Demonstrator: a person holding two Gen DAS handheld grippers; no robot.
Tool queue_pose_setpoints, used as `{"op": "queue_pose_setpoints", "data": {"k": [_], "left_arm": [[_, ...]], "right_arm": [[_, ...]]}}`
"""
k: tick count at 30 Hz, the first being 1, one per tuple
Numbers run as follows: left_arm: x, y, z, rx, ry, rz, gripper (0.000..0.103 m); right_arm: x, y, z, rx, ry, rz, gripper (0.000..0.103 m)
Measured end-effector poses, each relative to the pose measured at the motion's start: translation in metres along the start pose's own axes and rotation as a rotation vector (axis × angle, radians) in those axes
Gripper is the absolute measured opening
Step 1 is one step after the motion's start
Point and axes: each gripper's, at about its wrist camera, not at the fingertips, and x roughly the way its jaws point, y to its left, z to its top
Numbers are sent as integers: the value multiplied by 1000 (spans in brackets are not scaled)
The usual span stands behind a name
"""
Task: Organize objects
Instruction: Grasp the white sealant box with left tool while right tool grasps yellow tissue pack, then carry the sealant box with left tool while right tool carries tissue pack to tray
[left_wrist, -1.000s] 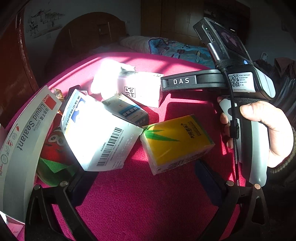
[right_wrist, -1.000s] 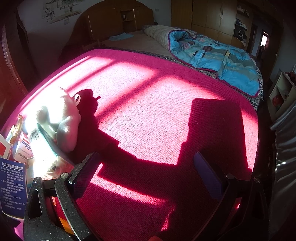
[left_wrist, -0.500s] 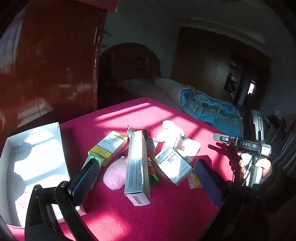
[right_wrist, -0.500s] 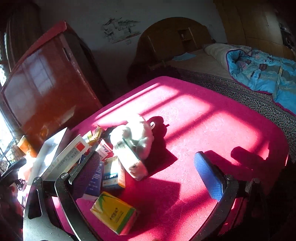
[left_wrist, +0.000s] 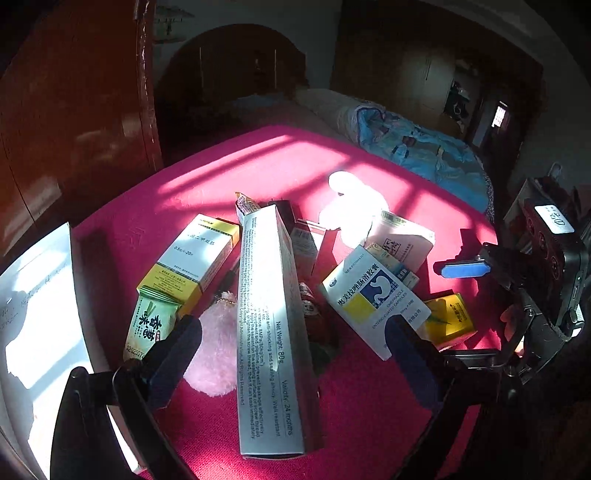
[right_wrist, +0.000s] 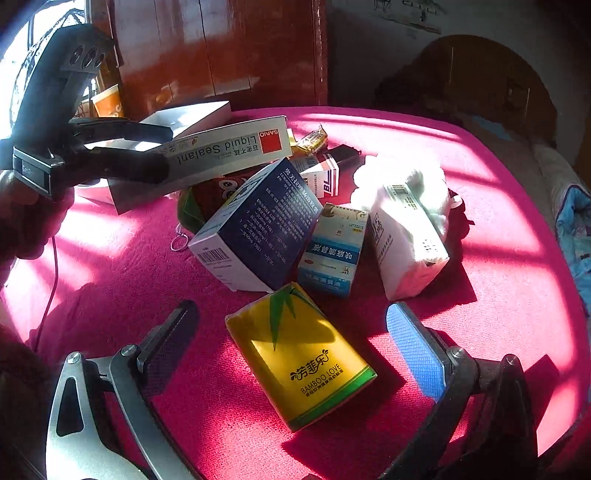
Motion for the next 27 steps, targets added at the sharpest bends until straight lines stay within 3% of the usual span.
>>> {"op": "queue_pose_setpoints", "data": {"k": [3, 5, 8, 11, 13, 20, 27], "left_arm": [[9, 2, -5, -15, 43, 2, 78], [10, 2, -10, -17, 60, 6, 56], [9, 5, -19, -31, 77, 16, 28], [0, 6, -28, -54, 56, 23, 28], [-10, 6, -32, -74, 20, 44, 28], [-59, -4, -33, -102, -144, 144, 28], [-85, 9, -31, -170, -217, 363, 28]], "right_arm": [[7, 1, -2, -25, 27, -15, 102], [13, 0, -4, -19, 47, -10, 102], [19, 0, -9, -28, 84, -5, 82], [13, 3, -13, -51, 76, -9, 70], [7, 0, -15, -36, 71, 20, 48], [-24, 1, -7, -17, -13, 40, 48], [-62, 10, 23, 10, -179, 49, 48]]}}
